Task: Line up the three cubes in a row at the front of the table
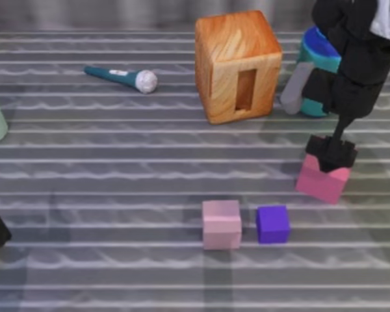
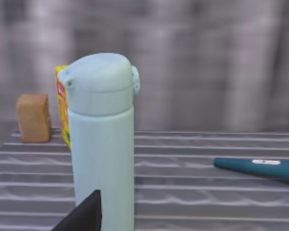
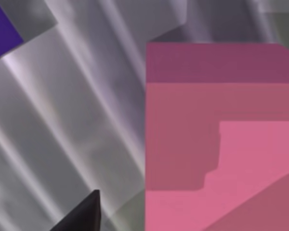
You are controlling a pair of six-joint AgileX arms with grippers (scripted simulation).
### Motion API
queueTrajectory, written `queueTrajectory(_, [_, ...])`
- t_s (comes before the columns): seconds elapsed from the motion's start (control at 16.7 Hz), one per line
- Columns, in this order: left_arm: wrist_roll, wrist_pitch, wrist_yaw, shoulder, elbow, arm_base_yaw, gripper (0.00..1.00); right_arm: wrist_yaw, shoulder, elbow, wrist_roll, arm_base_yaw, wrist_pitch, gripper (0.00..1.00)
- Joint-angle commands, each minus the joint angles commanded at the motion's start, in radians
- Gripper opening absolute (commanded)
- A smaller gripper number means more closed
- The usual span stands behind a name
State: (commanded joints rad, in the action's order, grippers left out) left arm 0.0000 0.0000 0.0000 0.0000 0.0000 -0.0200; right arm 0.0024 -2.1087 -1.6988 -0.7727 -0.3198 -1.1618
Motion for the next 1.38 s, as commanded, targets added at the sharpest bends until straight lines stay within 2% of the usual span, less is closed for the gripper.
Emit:
queueTrajectory(0.18, [0.0,0.0,0.0,0.0,0.0,0.0,1.0,0.0,-0.013,0.03,0.0,-0.002,0.04,1.0])
queueTrajectory(0.54, [0.0,0.0,0.0,0.0,0.0,0.0,1.0,0.001,-0.095,0.174,0.003,-0.006,0.277,1.0])
queueTrajectory(0.84, [0.0,0.0,0.0,0.0,0.0,0.0,1.0,0.001,-0.11,0.196,0.004,-0.006,0.307,1.0])
queueTrajectory(1.38, [0.0,0.0,0.0,0.0,0.0,0.0,1.0,0.001,-0.11,0.196,0.004,-0.006,0.307,0.32])
